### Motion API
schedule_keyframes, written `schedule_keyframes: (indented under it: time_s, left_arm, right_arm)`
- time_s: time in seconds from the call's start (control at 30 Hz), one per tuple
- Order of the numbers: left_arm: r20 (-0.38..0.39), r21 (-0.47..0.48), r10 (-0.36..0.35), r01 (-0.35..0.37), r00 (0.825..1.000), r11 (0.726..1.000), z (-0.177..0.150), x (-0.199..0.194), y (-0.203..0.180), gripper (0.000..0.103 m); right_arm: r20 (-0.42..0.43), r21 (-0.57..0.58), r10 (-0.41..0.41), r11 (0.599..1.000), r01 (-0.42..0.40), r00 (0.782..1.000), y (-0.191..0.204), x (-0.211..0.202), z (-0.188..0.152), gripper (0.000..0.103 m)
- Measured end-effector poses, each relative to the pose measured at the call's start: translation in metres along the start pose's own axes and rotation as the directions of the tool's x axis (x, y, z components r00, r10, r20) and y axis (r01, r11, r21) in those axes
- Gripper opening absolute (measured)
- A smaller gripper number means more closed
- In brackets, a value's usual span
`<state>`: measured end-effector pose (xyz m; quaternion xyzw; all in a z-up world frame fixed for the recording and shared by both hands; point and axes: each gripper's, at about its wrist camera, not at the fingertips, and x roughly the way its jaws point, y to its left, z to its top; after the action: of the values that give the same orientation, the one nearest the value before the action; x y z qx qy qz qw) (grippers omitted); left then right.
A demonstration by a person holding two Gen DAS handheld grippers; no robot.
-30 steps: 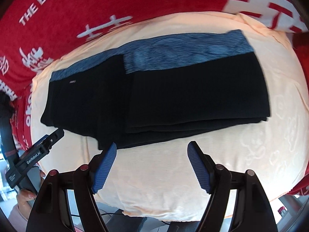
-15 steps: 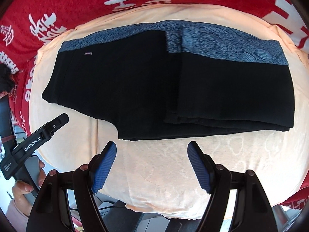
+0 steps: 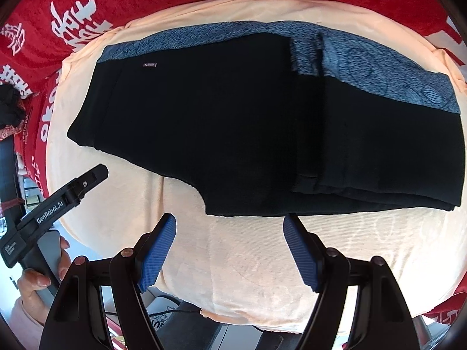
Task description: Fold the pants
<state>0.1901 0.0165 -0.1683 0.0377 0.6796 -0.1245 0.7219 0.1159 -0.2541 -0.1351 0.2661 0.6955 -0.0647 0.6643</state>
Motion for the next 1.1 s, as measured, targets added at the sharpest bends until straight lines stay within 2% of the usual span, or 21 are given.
schedule_keyframes:
  time_s: [0.17,0.63,0.9,1.1]
  left_arm:
    - [0.0,-0.011,-0.01,0.01,1.0,1.0,0.005,0.002,0.006,0.101]
    - [0.045,-0.085,-0.138,0.142,0.989,0.986,0.021,0.007,0.028,0.101]
    - [0.116,-0.209,-0.316,0.334,0.942,0.919,0.023,0.012,0.066,0.101]
    - [0.149,-0.225,-0.451,0.474,0.88,0.851,0.025,0.026,0.07,0.101]
  right_arm:
    - [-0.003,0.0,0.003,1.0,-0.003,1.0,0.002,0.002,0.002,0.079]
    - [-0.013,0.009,0.006,1.0,-0.006,1.0,0.001,0.007,-0.001,0.079]
    - [-0.034,0.001,0.028,1.0,-0.028,0.999,0.006,0.013,-0.001,0.079]
    - [-0.048,-0.014,0.039,0.999,-0.039,0.998,0.012,0.019,0.001,0.079]
